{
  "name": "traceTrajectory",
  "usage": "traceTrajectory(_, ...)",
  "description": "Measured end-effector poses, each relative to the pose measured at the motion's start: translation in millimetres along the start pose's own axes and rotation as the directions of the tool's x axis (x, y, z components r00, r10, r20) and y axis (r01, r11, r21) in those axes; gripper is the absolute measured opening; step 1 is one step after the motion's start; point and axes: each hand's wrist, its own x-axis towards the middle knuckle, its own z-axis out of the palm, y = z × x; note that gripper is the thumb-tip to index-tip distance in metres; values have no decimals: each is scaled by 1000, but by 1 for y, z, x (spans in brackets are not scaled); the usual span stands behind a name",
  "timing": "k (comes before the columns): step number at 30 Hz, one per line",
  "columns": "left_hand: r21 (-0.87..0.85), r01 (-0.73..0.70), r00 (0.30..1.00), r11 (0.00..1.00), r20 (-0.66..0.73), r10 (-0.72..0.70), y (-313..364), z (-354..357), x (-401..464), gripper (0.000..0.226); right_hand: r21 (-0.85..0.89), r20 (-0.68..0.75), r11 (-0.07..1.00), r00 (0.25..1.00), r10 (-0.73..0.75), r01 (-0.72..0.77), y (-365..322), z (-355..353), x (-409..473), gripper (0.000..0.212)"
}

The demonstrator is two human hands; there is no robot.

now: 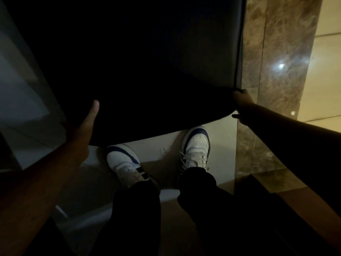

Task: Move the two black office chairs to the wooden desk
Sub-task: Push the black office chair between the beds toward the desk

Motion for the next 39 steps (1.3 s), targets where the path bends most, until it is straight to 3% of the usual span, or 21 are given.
traceTrajectory(3, 76, -37, 999, 996, -17, 38, 8, -11, -7, 124, 73, -10, 995, 998, 65, -64, -5, -6, -1, 42)
traceTrajectory(6, 145, -18, 1000, 989, 13, 16, 13, -20, -19, 109, 26, 15, 998, 998, 57, -57, -5, -14, -9, 38)
traceTrajectory(9, 139, -69, 994, 988, -72, 80, 20, -24, -42, 102, -36, -3, 999, 1000, 15, -15, -11, -23, -25, 40)
traceTrajectory(14, 196, -1, 985, 981, -168, 34, 49, -48, -93, 123, -119, -71, 992, 997, -41, 33, -35, -53, -84, 44)
traceTrajectory(17, 178, 34, 989, 984, -149, -7, 68, -69, -126, 135, -155, -93, 984, 990, -103, 88, -52, -74, -131, 45)
traceTrajectory(20, 171, -27, 989, 985, -141, 52, 95, -92, -172, 140, -166, -79, 979, 988, -131, 116, -75, -101, -183, 48)
traceTrajectory(25, 127, -97, 959, 987, -254, 127, 159, -138, -253, 135, -246, -137, 946, 959, -247, 209, -124, -148, -274, 53)
traceTrajectory(33, 81, -315, 846, 946, -428, 318, 315, -218, -389, 71, -286, -346, 870, 803, -485, 402, -261, -229, -433, 56)
traceTrajectory(39, 73, -494, 706, 867, -548, 448, 430, -255, -447, 56, -232, -415, 725, 608, -677, 649, -384, -279, -511, 32)
